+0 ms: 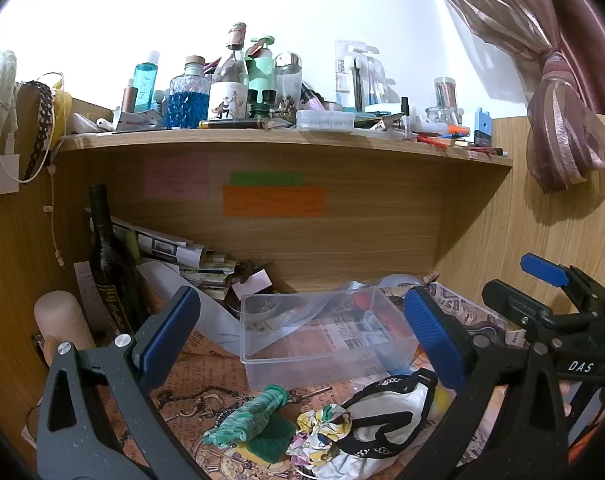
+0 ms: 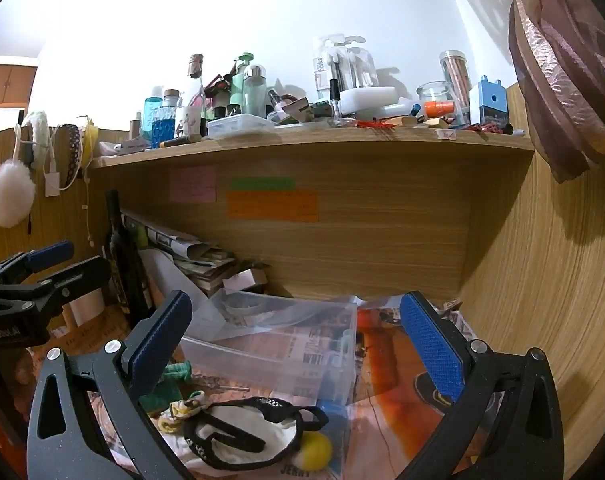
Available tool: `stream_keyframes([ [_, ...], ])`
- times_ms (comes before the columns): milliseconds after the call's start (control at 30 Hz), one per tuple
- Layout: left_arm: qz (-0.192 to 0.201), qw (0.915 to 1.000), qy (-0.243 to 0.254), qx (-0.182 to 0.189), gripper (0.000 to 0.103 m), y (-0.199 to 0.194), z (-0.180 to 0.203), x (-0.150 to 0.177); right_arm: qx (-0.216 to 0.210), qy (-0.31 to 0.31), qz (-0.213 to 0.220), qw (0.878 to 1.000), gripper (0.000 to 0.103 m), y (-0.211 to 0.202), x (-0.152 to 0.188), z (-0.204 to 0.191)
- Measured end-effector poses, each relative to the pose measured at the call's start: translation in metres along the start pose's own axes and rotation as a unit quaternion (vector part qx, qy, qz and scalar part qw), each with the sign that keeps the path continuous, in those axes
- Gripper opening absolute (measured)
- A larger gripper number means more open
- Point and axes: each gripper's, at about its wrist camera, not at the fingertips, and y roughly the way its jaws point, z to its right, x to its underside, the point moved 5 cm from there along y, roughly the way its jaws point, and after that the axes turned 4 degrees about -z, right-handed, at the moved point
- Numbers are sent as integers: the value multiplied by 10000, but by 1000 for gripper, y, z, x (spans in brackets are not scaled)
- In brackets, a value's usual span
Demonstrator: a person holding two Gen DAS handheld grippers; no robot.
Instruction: Organize soft objects
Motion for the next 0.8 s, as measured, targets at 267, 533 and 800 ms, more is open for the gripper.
stream_keyframes([
  [267,2,10000,-3,0,103,0,0,0,4,12,3,10000,103,1,-3,0],
  [533,-1,10000,9,20,103,2,1,1,3,27,6,10000,103,1,-2,0],
  [800,0,10000,17,26,103,4,2,2,-7,29,13,10000,103,1,-2,1],
])
